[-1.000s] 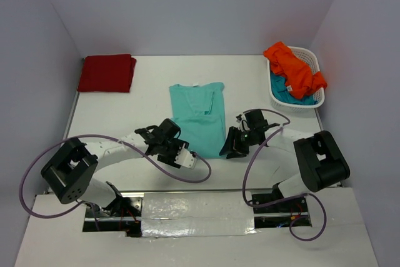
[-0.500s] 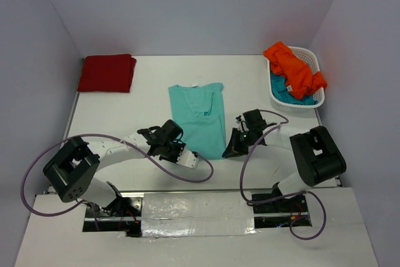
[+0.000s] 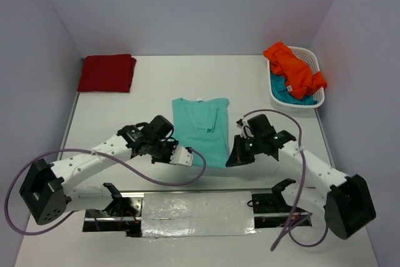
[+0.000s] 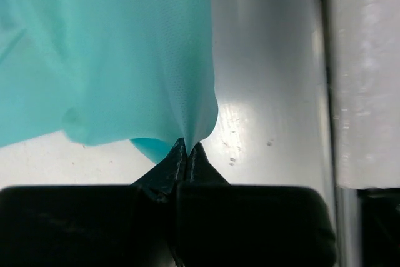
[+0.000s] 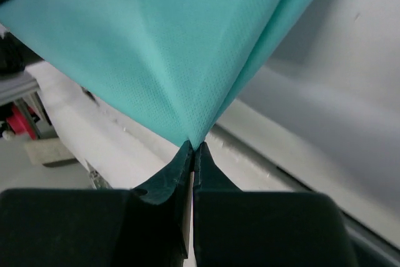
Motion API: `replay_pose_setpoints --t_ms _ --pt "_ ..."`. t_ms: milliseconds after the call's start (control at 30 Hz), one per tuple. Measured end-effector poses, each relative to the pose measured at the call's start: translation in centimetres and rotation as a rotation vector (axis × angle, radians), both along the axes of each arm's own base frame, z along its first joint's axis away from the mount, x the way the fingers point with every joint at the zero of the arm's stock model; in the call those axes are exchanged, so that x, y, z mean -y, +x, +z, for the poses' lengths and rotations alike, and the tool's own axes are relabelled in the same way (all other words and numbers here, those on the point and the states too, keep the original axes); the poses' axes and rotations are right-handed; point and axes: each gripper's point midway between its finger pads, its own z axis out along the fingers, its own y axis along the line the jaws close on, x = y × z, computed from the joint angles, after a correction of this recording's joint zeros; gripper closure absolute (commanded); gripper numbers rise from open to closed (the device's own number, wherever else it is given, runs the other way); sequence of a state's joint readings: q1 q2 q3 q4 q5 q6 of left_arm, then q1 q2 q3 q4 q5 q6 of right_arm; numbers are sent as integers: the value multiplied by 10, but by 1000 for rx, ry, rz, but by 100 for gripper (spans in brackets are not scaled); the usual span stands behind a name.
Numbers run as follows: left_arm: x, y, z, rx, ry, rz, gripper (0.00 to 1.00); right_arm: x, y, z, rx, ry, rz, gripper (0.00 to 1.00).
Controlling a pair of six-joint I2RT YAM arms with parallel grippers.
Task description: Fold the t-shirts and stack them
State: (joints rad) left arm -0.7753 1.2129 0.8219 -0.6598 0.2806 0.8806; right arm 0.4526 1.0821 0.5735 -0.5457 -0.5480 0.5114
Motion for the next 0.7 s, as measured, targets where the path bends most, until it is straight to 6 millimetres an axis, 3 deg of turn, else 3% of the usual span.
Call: replay_pose_setpoints --t_ms 167,267,367,500,600,700 --pt "7 -18 54 -57 -86 -2 100 6 -29 38 2 33 15 100" --pt "16 -21 92 -74 -157 8 100 7 -29 69 22 43 14 100" --pt "20 -14 115 -122 -198 54 100 4 -21 93 35 39 8 100" --pt "17 21 116 -224 -218 193 100 0 6 100 18 9 -13 100" --pt "10 53 103 -285 -208 313 100 0 32 89 -18 -18 -45 100" --pt "6 72 90 -330 -202 383 100 1 58 78 -46 -38 -70 100"
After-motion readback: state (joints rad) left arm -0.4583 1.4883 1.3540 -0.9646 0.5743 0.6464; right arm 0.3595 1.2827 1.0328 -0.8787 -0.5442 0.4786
